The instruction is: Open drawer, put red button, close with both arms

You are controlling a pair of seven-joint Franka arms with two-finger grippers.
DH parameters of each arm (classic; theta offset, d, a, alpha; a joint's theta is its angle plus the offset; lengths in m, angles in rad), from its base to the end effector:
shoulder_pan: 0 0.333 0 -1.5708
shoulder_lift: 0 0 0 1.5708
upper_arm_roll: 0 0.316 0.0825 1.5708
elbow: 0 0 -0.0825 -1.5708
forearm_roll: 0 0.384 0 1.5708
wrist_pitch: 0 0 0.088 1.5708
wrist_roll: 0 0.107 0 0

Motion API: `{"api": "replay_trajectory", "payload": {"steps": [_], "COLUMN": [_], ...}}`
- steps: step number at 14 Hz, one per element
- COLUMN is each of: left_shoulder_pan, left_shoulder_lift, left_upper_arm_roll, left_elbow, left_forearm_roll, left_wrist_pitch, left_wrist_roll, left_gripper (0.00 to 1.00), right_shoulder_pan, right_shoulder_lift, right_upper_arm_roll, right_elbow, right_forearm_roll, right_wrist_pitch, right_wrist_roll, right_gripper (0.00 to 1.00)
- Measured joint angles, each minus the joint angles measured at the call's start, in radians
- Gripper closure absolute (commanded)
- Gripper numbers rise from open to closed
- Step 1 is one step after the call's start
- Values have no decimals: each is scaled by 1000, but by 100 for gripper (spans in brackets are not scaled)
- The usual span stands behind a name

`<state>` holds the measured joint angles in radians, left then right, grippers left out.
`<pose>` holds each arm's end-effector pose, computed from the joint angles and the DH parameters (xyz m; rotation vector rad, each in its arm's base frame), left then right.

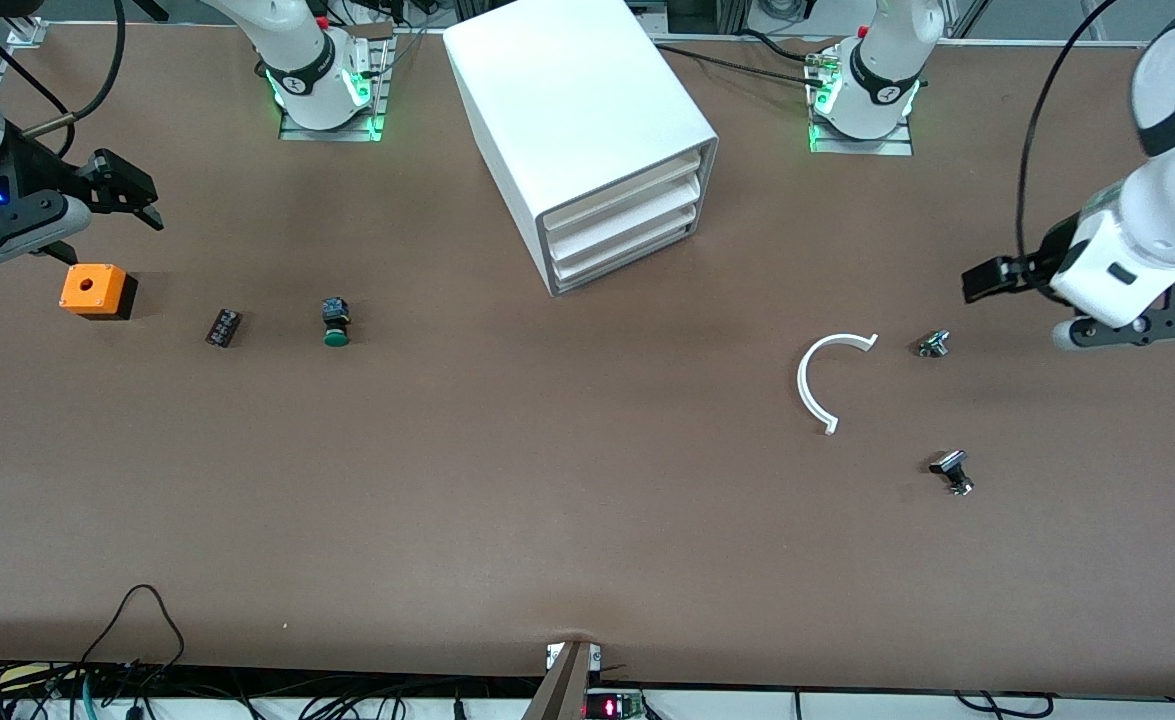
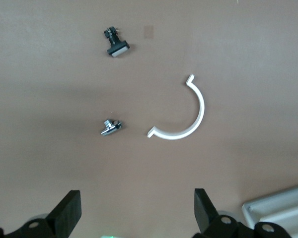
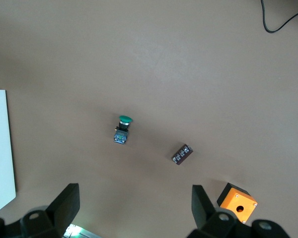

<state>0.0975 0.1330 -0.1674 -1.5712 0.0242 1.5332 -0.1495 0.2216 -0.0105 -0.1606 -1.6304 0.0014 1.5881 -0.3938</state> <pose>0.5825 -0.0325 0.5465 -3.1077 -0.1213 0.2617 0.5503 0.0333 0.6036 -3.0522 -0.7063 0.0485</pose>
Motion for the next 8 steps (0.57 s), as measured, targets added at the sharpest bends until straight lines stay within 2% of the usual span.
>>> {"api": "replay_trajectory", "payload": {"steps": [5,8], "left_shoulder_pan": [-2,-4], "left_shoulder_lift": [-13,-23], "left_upper_arm_roll": [37,41], "left_elbow": [20,21], "left_forearm_roll": [0,0], "left_wrist_pitch": [-25,-26], "left_wrist_roll": [191,217], "left_gripper": [0,0], "right_shoulder_pan": [-11,-11], "right_shoulder_lift": [0,0], "right_upper_arm_roll": [12,13], "right_elbow": [0,0], "right_forearm_roll": [0,0], "right_wrist_pitch": [0,0], "right_wrist_roll": [0,0], "right_gripper": [0,0]}}
